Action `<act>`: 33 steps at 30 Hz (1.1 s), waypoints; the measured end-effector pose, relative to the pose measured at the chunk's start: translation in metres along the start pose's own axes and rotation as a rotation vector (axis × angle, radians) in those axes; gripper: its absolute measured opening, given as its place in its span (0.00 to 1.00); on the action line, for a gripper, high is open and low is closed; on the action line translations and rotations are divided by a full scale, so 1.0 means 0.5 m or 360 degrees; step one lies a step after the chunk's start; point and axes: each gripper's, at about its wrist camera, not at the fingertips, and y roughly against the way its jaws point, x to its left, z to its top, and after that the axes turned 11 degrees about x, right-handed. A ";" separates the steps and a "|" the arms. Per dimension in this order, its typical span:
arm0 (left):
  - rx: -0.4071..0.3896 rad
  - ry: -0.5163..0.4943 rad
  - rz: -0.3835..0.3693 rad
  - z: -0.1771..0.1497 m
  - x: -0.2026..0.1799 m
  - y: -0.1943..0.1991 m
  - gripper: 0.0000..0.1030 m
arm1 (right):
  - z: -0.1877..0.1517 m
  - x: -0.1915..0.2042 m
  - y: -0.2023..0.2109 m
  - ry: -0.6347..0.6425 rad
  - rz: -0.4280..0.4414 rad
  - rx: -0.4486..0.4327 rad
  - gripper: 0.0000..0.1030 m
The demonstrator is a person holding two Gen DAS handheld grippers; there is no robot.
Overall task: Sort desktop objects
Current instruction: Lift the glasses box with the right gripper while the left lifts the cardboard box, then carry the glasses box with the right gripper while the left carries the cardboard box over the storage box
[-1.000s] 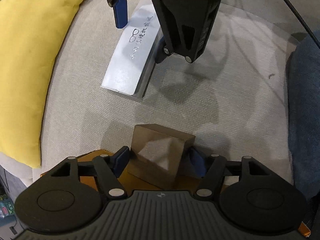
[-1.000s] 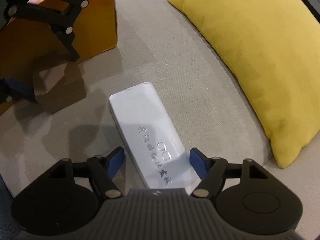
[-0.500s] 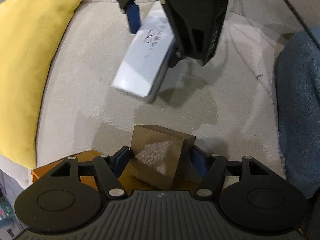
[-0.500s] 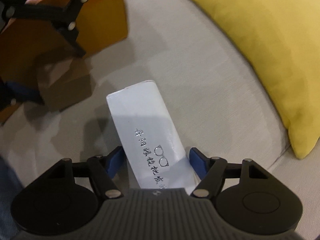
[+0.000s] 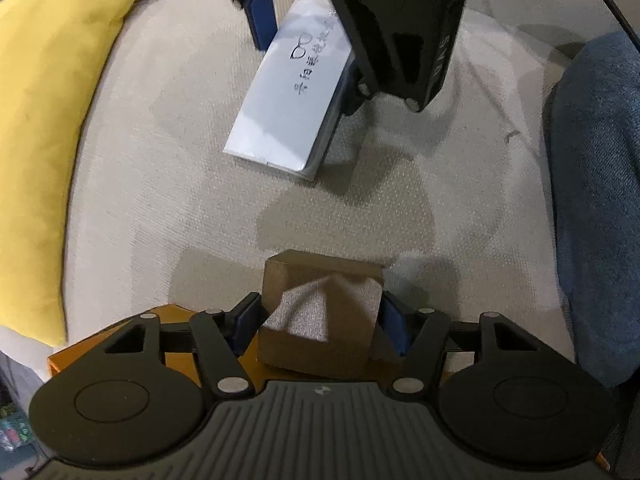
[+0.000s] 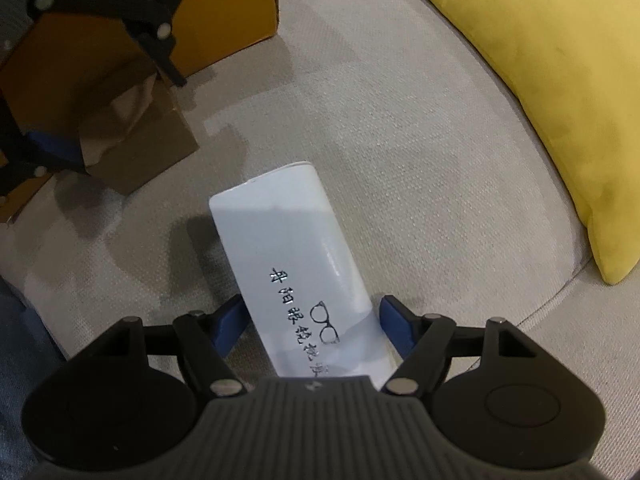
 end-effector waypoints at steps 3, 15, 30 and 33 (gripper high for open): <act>-0.0007 0.0065 0.0021 0.001 -0.008 0.008 0.70 | 0.000 0.008 0.005 -0.0007 -0.0006 -0.0016 0.69; -0.0359 0.0329 0.0006 -0.097 0.021 0.141 0.70 | -0.020 0.014 0.069 -0.0304 -0.0135 -0.0126 0.64; -0.0405 0.0627 0.0229 -0.388 0.006 0.228 0.70 | 0.015 0.139 0.324 -0.0147 -0.0386 -0.0345 0.60; -0.0316 0.0646 0.0263 -0.442 0.000 0.205 0.70 | 0.067 0.182 0.371 -0.0060 -0.0407 -0.0398 0.60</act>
